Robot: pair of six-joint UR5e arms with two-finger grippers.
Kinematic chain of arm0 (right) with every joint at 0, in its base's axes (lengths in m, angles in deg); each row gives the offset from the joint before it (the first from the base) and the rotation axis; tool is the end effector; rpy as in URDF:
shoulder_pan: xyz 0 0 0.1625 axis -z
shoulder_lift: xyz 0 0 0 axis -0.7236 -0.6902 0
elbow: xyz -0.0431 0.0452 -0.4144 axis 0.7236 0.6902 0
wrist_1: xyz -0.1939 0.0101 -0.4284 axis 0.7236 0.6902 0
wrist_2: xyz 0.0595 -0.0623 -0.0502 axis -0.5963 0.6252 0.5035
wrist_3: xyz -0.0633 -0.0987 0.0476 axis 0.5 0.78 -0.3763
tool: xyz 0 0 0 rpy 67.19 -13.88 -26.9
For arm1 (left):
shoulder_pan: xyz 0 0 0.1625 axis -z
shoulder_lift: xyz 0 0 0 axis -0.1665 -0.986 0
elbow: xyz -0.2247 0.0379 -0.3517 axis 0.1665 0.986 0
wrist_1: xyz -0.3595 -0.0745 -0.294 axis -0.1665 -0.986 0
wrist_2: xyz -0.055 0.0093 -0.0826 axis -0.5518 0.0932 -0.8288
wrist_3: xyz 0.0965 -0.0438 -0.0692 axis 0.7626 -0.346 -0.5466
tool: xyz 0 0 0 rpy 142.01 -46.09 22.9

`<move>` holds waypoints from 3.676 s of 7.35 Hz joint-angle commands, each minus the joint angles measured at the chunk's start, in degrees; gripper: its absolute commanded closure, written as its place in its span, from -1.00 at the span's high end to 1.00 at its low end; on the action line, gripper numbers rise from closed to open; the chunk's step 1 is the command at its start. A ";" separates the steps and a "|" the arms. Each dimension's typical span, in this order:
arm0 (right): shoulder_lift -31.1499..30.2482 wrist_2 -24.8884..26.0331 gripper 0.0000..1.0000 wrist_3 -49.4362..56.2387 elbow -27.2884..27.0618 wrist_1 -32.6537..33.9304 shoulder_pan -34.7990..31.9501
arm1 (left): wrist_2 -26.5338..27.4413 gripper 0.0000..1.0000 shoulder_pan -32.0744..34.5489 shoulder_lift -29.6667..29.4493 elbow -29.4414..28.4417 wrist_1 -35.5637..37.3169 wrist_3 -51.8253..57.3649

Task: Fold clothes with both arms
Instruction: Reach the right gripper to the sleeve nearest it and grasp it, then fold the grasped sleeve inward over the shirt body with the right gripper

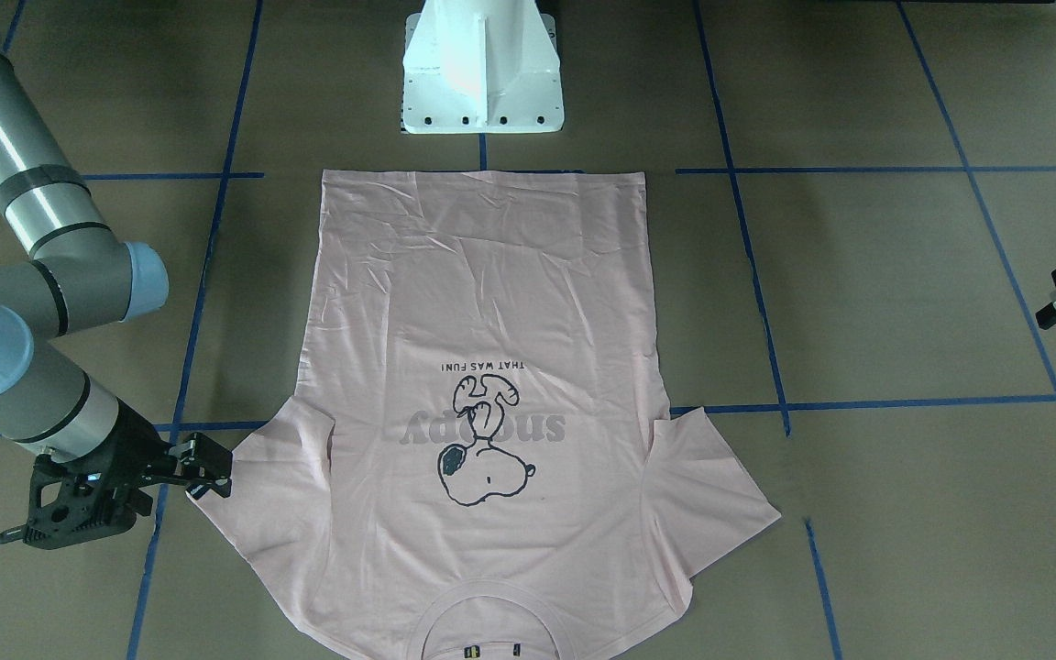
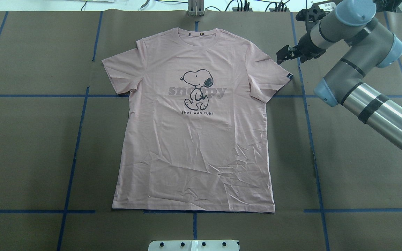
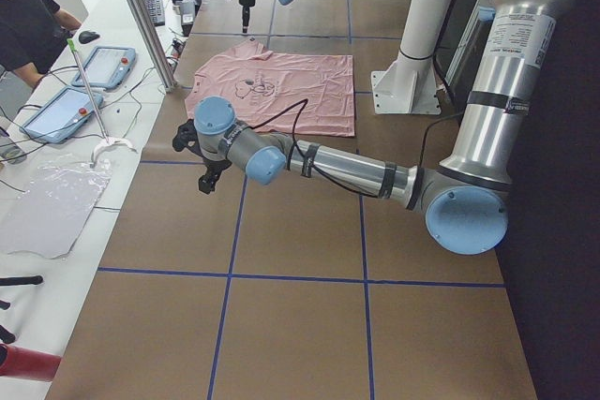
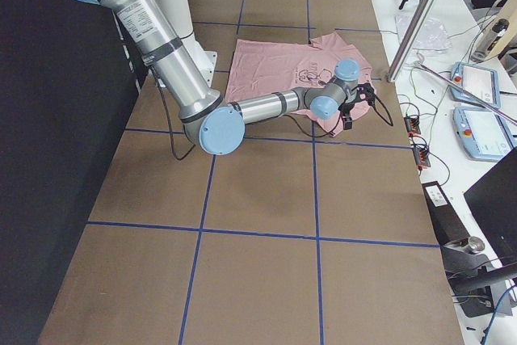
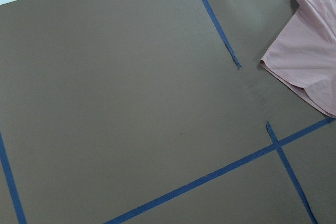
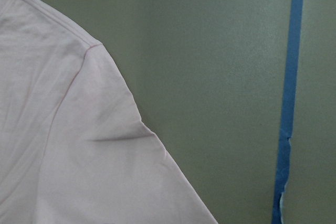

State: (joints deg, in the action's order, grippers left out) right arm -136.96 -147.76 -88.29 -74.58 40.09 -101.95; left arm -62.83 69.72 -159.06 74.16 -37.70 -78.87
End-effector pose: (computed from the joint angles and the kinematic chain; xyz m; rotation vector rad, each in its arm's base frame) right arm -0.4135 -0.7212 0.4340 0.2723 -0.9181 -0.0398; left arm 0.0865 -0.6505 0.4834 0.3963 0.9452 0.2590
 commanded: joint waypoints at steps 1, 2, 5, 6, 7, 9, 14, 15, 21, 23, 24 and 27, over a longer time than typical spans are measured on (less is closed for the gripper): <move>-0.19 1.52 0.98 -0.27 1.10 -0.32 1.54 | -0.08 1.00 -0.02 -0.04 0.51 -0.35 -1.55; -0.37 2.75 0.98 -0.10 1.45 0.46 2.07 | -0.08 1.00 -0.02 -0.04 0.34 -0.36 -1.55; -0.55 2.85 0.96 0.17 1.54 1.09 2.34 | -0.08 1.00 -0.02 -0.04 0.16 -0.36 -1.55; -0.55 2.85 0.89 0.17 1.54 1.78 2.51 | -0.08 1.00 -0.02 -0.12 0.25 -0.36 -1.55; -0.46 2.93 0.77 0.17 1.54 2.40 2.51 | -0.16 1.00 -0.02 -0.21 0.25 -0.36 -1.55; -0.55 3.72 0.39 0.17 1.54 2.49 2.95 | -0.25 1.00 -0.02 -0.21 0.25 -0.36 -1.55; 0.24 3.81 -1.00 0.34 0.93 2.32 3.13 | -0.25 1.00 -0.02 -0.21 0.34 -0.36 -1.73; 0.42 3.73 -1.00 0.34 0.14 1.79 3.04 | -0.25 1.00 0.07 -0.21 0.51 -0.36 -1.73; 10.59 5.56 -1.00 -1.15 0.46 2.14 5.40 | -0.25 1.00 0.24 0.14 0.69 -0.36 -1.73; 16.83 11.70 -1.00 -4.30 6.61 2.14 8.30 | -0.25 1.00 0.24 0.14 0.69 -0.36 -1.81; 17.99 12.24 -1.00 -4.32 8.11 2.14 8.31 | -0.25 1.00 0.24 -0.12 0.78 -0.36 -2.25; 18.35 13.57 0.99 -4.32 8.57 1.97 8.75 | -0.25 1.00 0.15 -0.56 1.39 -0.36 -4.62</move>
State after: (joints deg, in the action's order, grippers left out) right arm -118.71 -134.51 -92.58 -66.15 42.15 -93.44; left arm -63.08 69.91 -159.48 75.29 -38.06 -82.77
